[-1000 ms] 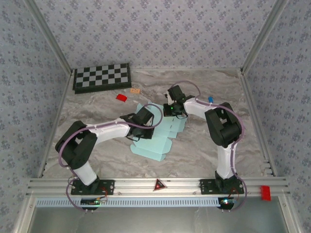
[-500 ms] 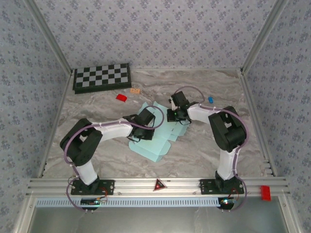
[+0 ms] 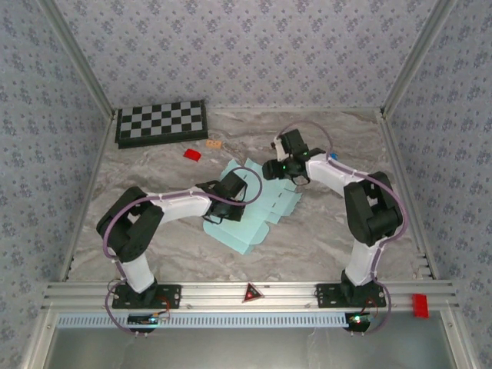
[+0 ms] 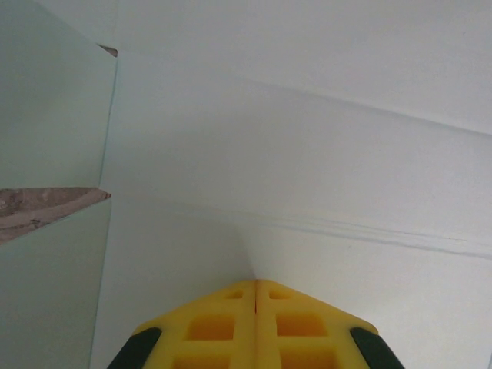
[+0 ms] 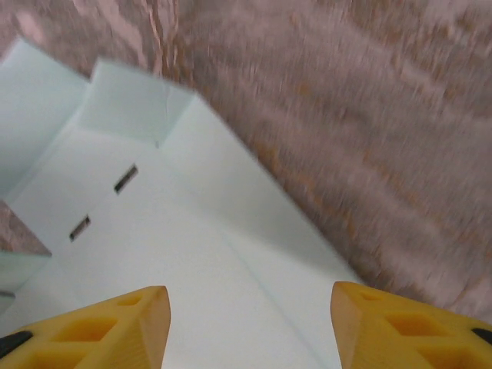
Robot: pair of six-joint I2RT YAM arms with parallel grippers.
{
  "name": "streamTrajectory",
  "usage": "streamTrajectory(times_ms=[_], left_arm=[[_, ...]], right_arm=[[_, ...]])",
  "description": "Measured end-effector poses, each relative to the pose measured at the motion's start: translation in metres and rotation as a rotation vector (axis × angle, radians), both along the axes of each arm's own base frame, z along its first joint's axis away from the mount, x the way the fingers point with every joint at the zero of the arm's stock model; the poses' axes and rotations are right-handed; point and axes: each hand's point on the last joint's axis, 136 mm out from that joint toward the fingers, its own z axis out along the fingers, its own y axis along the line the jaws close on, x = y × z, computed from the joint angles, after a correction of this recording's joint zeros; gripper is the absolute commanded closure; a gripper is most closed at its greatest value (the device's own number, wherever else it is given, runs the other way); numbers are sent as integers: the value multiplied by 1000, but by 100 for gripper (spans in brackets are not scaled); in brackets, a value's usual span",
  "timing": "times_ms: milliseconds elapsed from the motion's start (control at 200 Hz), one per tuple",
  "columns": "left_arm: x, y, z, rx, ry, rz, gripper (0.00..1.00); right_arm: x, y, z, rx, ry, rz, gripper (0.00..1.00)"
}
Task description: Fold the paper box
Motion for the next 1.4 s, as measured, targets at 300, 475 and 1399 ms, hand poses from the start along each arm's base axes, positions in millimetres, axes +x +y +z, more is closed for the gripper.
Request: streamTrajectory(times_ms=[300,475,1399], left_arm=[[0,0,0,4,-4,-5,100],[0,0,0,4,-4,-5,100],[1,1,0,6,-6,-3,100]], right_arm=[[19,3,-23,-38,-1,222,44],[27,8,-29,-19,26,296,46],[10,5,-48,26,245,376,63]])
